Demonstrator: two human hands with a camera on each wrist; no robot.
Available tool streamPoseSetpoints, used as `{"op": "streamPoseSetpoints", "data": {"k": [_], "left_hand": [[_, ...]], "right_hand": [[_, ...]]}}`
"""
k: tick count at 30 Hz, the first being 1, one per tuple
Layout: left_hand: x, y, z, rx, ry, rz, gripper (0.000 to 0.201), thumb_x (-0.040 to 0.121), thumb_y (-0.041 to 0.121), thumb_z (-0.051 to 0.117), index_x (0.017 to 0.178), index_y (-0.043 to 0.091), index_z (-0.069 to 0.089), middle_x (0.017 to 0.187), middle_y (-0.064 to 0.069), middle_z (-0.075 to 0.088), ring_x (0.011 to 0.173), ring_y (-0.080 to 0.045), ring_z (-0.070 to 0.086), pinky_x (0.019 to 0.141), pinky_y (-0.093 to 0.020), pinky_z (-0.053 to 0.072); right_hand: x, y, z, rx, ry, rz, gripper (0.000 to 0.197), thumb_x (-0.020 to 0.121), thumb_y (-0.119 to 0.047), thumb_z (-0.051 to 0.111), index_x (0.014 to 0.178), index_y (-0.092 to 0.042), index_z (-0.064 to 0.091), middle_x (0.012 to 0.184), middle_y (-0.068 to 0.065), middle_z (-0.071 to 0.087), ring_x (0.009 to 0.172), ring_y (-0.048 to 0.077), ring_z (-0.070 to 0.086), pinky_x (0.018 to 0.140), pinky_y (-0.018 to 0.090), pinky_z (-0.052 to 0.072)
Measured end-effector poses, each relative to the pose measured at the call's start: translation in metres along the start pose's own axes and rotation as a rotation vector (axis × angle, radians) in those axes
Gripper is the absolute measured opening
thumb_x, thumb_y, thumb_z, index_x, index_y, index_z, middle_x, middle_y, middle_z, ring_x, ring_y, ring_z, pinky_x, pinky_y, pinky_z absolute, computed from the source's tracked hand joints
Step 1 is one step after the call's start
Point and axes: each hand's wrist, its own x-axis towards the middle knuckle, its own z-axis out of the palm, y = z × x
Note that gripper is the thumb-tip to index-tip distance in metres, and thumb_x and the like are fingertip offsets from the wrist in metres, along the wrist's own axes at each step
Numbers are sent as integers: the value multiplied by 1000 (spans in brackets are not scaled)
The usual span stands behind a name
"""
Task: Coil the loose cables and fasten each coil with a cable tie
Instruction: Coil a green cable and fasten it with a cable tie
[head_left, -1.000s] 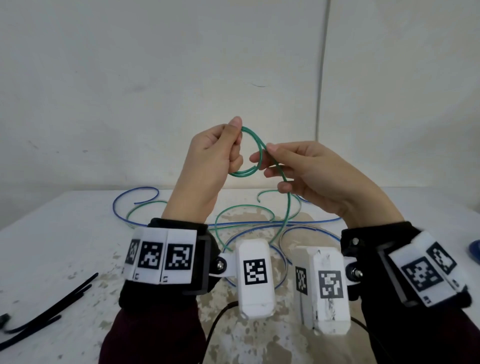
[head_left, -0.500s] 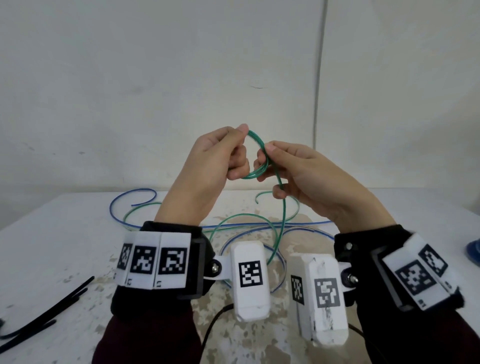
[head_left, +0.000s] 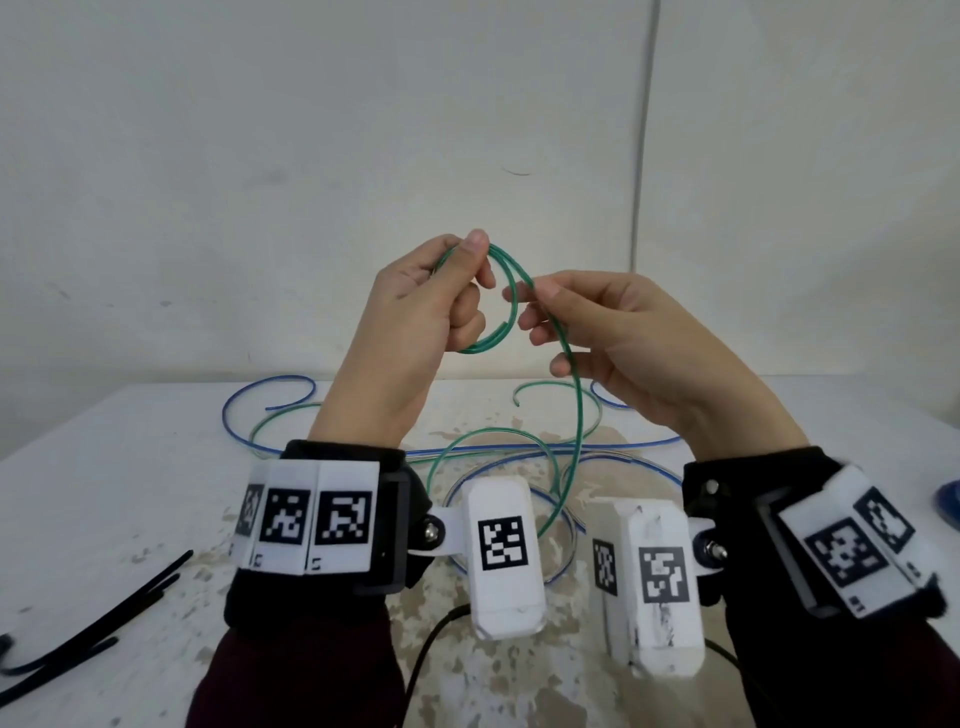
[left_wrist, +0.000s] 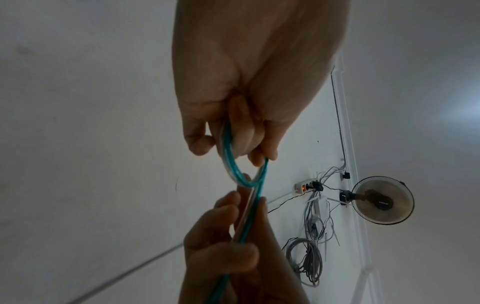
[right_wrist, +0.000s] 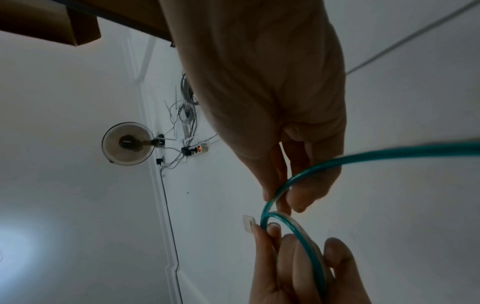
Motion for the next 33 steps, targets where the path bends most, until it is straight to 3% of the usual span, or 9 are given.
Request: {"op": "streamPoseSetpoints", "data": {"k": [2,6,8,10,15,19,22,29,33], "left_hand": [[0,0,3,-12,10,2,30,101,23,44,74,9,46,46,11,21,44,-9,15,47,-19,21],[0,-1,16,-95,53,11,31,102,23,40,75,10,42,47,10,23,41,-7,17,70,-30,30],[-1,0,23,-161,82,15,31,103,19,38,73,10,40,56,2,19,41,-6,18,60,-17,39],[-1,0,27,-184,92,18,31,103,18,37,74,10,39,69,-8,10,42,-6,18,46,-10,37],[2,-6,20,-130,111,22,30,103,23,38,75,10,40,54,5,20,41,-7,20,51,-18,26],[2,-6,18,-119,128,25,30,103,23,38,76,10,41,54,4,23,43,-8,19,47,-19,20],[3,-4,16,-135,118,24,31,103,24,39,75,11,41,55,3,21,43,-8,19,48,-20,21],[3,2,15,-236,167,59,32,103,24,36,73,13,39,53,5,22,43,-8,17,42,-15,28],[3,2,13,-214,151,37,32,103,26,36,74,13,39,50,8,23,43,-8,17,47,-17,21]], "right_hand": [[-1,0,-1,30,-54,40,22,96,-20,49,97,-10,69,80,0,60,70,5,59,55,18,49],[-2,1,2,94,-90,80,23,97,-27,46,89,-14,63,80,-1,61,73,8,63,49,17,47],[0,2,2,102,-59,57,26,99,-27,43,83,-17,60,80,-5,62,78,10,60,52,18,47],[2,3,2,71,-23,18,29,101,-27,40,80,-19,58,79,-6,61,82,12,56,57,19,46],[3,2,9,-47,67,-38,29,100,-24,46,80,-14,65,78,0,63,73,9,56,55,19,46],[-1,-3,7,-116,124,-129,14,92,-13,60,99,-5,70,83,14,69,72,10,63,57,21,52],[-2,-4,7,-81,118,-149,13,88,-8,64,101,-7,66,83,12,72,72,12,65,60,23,54],[3,4,15,257,66,-21,14,90,-17,59,77,-14,63,86,7,68,73,9,66,56,19,51],[4,5,14,356,-15,71,17,94,-18,52,89,-11,66,82,-1,67,76,8,62,57,18,52]]}}
